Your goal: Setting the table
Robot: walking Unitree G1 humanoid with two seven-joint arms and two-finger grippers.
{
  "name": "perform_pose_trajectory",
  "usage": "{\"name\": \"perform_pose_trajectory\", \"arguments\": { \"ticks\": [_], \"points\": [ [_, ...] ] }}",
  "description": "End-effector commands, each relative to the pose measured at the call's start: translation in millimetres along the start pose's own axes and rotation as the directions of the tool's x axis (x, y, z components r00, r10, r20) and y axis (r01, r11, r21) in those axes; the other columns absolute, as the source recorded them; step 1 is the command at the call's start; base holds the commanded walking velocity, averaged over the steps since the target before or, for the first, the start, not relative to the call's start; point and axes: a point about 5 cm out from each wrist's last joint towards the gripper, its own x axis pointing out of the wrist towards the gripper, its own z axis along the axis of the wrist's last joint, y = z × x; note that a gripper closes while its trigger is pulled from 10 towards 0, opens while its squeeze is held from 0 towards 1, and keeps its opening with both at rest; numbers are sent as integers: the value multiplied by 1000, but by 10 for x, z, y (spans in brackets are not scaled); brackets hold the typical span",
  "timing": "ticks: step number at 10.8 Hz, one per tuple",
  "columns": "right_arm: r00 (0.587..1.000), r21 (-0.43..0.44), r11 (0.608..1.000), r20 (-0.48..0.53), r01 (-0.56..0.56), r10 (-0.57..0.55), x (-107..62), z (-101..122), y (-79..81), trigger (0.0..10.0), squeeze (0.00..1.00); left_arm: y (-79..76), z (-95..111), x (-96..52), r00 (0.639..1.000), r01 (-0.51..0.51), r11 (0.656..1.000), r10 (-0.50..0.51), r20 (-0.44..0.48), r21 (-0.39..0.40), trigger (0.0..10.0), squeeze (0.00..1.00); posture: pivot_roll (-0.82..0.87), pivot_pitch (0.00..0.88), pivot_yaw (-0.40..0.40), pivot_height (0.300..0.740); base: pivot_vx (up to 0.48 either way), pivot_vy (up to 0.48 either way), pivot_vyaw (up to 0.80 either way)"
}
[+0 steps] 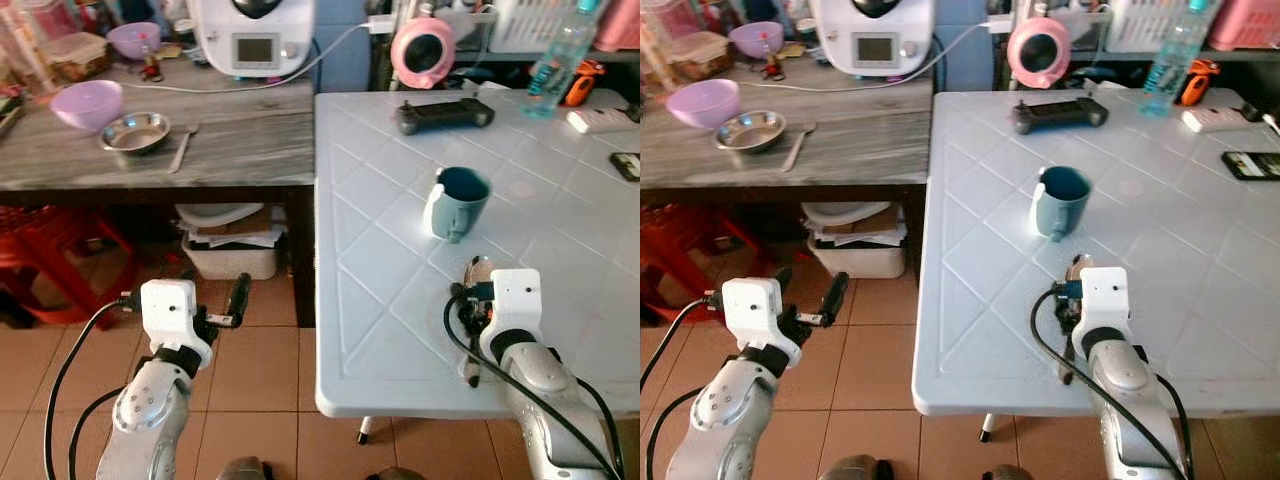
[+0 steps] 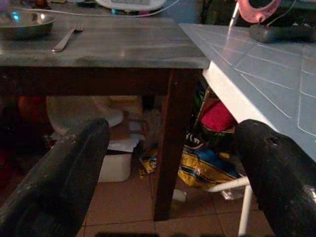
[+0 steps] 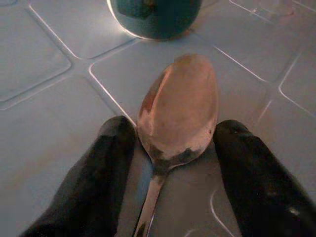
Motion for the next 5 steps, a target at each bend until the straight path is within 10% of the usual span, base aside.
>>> {"name": "perform_pose_trajectory", "arguments": {
  "ticks": [1, 2, 5],
  "points": [
    [983, -11, 999, -177, 50, -52, -38, -410, -91, 8549, 0, 2, 4, 8, 1000, 7, 1000, -7, -8, 5, 10000, 0, 14, 81, 46, 740, 0, 0, 0],
    [986, -14, 999, -161, 40, -42, -23, -414, -102, 10000, 0, -14, 12, 23, 1000, 11, 1000, -11, -5, 5, 10000, 0, 14, 82, 47, 740, 0, 0, 0],
    [998, -37, 999, -52, 20, -22, 175, -170, -132, 10000, 0, -44, 10, 51, 1000, 12, 1000, -12, -5, 6, 10000, 0, 17, 84, 54, 740, 0, 0, 0]
  ]
}}
